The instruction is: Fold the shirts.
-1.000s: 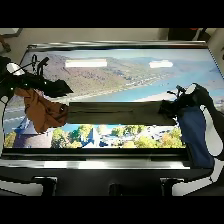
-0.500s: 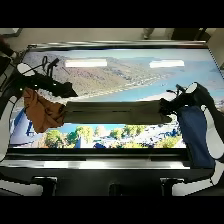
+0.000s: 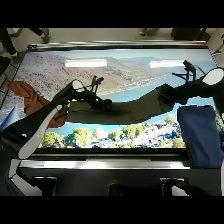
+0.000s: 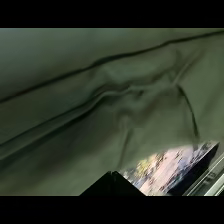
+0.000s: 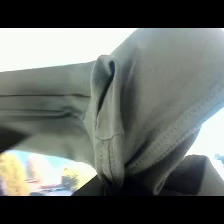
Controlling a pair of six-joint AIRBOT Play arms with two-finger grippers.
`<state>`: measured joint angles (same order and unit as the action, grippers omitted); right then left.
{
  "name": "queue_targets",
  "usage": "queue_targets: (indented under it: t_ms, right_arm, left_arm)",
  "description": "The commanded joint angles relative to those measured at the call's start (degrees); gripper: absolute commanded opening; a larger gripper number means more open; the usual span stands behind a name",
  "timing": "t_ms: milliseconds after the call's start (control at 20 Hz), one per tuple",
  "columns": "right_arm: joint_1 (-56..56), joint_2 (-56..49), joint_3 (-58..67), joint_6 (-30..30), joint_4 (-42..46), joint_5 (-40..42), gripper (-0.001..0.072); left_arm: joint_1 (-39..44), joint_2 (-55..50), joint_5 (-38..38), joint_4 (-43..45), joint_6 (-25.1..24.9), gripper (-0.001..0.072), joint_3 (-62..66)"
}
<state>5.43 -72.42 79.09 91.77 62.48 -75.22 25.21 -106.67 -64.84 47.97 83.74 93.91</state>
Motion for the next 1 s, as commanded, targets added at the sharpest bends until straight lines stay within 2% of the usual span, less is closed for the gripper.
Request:
queue_targets:
  t_ms: [0,100,250,450,500,550,650,750,950]
  right_arm:
    - [-1.4,8.8,0.1,3.2,-1.8,-2.6,0.0038]
    - [-1.4,12.8,0.0,4.4,-2.3,-3.7,0.0039]
    - [-1.4,16.2,0.1,5.8,-3.6,-4.2,0.0039]
    - [-1.4,17.4,0.1,6.9,-5.0,-4.2,0.0039]
    - [-1.4,16.9,0.1,6.9,-4.9,-3.9,0.0039]
    - [-1.4,16.1,0.0,6.8,-4.9,-3.7,0.0039]
    - [-1.5,13.1,0.0,5.2,-8.1,-2.1,0.0038]
    - [-2.4,8.5,0.0,2.0,-15.3,2.1,0.0038]
    - [-14.8,-3.7,0.1,0.7,-22.0,13.4,0.0039]
  left_arm:
    - [4.9,-3.3,8.6,-6.7,2.4,0.0029,0.0]
    - [6.7,-5.8,8.9,-15.4,2.3,0.0029,0.0]
    - [11.0,-8.8,10.1,-28.3,-2.6,0.0029,0.0]
    - [14.3,-11.6,13.8,-36.3,-3.3,0.0028,0.0]
    - [13.6,-11.4,14.4,-35.7,-6.5,0.0027,0.0]
    - [12.0,-10.3,15.0,-33.6,-7.2,0.0026,0.0]
    - [7.1,-5.8,14.7,-28.1,-7.3,0.0026,0.0]
    - [1.2,1.0,13.7,-20.9,-7.3,0.0026,0.0]
    - [-12.9,16.3,13.7,-8.9,-7.3,0.0026,0.0]
